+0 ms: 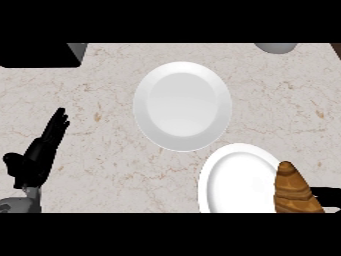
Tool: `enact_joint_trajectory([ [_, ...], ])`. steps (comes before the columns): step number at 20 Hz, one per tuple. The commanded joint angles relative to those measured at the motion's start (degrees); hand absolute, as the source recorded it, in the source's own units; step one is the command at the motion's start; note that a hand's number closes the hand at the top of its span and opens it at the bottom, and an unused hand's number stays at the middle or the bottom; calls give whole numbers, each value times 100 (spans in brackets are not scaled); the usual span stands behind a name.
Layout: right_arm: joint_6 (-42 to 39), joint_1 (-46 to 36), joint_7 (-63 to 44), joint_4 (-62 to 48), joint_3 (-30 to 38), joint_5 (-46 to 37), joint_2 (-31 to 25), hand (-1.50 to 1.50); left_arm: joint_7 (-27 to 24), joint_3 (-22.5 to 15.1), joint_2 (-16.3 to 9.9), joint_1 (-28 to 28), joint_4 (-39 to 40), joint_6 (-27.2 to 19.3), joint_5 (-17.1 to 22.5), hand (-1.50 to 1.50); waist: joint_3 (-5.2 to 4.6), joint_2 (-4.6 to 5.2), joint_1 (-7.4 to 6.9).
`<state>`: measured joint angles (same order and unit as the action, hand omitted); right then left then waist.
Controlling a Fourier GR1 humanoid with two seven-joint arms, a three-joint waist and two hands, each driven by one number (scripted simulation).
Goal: Pick the croissant from the plate and place it in the plate
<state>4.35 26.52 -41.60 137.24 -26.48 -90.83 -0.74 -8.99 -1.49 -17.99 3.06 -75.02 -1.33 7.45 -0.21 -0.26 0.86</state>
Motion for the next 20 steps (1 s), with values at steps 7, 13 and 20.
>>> enact_joint_trajectory([
  [7,-1362,-2766,-2321,-594,-1597,-928,73,150,9,-67,107,-255,-208,133,-122,0,13,35,-170],
  [13,-1728,-4465,-2220,-1569,15,844,73,150,189,-81,166,-162,-489,51,-227,0,20,52,-218],
  [20,-407,-5919,-2594,-3898,180,1734,73,150,-3,78,163,30,-53,198,-217,0,17,65,-240],
])
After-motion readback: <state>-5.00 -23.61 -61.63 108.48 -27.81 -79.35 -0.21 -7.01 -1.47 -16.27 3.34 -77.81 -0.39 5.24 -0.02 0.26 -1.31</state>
